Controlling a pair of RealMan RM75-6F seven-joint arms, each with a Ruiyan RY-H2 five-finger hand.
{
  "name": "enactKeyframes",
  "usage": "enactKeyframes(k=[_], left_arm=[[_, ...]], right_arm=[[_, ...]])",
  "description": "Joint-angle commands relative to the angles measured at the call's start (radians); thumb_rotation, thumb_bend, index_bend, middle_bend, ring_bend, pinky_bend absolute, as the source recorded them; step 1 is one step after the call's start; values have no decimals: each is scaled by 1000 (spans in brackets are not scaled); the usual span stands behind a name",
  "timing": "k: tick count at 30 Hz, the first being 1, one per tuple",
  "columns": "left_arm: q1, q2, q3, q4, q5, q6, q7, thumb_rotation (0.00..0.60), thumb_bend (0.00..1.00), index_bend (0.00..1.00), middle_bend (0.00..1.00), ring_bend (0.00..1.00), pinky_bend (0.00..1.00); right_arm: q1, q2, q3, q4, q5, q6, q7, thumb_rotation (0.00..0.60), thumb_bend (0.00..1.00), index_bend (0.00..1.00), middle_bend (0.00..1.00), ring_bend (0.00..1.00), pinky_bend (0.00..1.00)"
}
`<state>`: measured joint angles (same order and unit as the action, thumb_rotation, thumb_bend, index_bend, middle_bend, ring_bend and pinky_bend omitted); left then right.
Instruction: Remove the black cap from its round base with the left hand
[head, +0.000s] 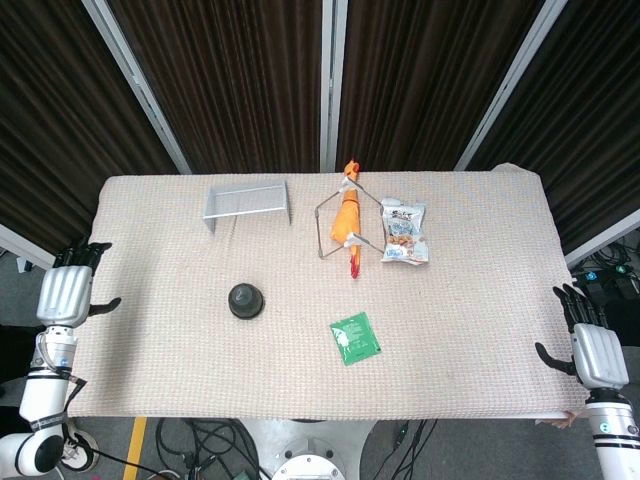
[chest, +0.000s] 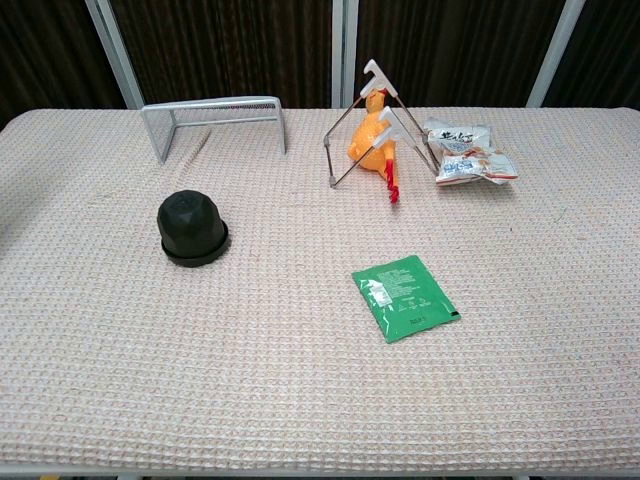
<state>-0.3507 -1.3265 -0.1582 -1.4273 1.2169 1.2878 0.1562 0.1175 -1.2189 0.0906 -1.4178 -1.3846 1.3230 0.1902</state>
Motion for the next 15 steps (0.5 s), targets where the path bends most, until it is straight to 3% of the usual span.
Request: enactKeyframes(k=[1, 9, 15], left_arm=[[2, 0, 0, -5, 8, -2, -16, 600, 114, 169, 172, 70, 157], [-8, 16, 15, -58, 37, -71, -128, 600, 99, 177, 175, 70, 166], [-47, -38, 41, -21, 123, -111, -185, 600, 58, 179, 183, 70, 169]], right_arm=[[-1, 10, -1, -18, -9, 9, -7, 600, 188, 0, 0, 0, 0], [6, 43, 17, -53, 0, 8, 16, 600, 187, 0, 0, 0, 0], [4, 80, 42, -107, 18, 32, -5, 600, 187, 0, 0, 0, 0]])
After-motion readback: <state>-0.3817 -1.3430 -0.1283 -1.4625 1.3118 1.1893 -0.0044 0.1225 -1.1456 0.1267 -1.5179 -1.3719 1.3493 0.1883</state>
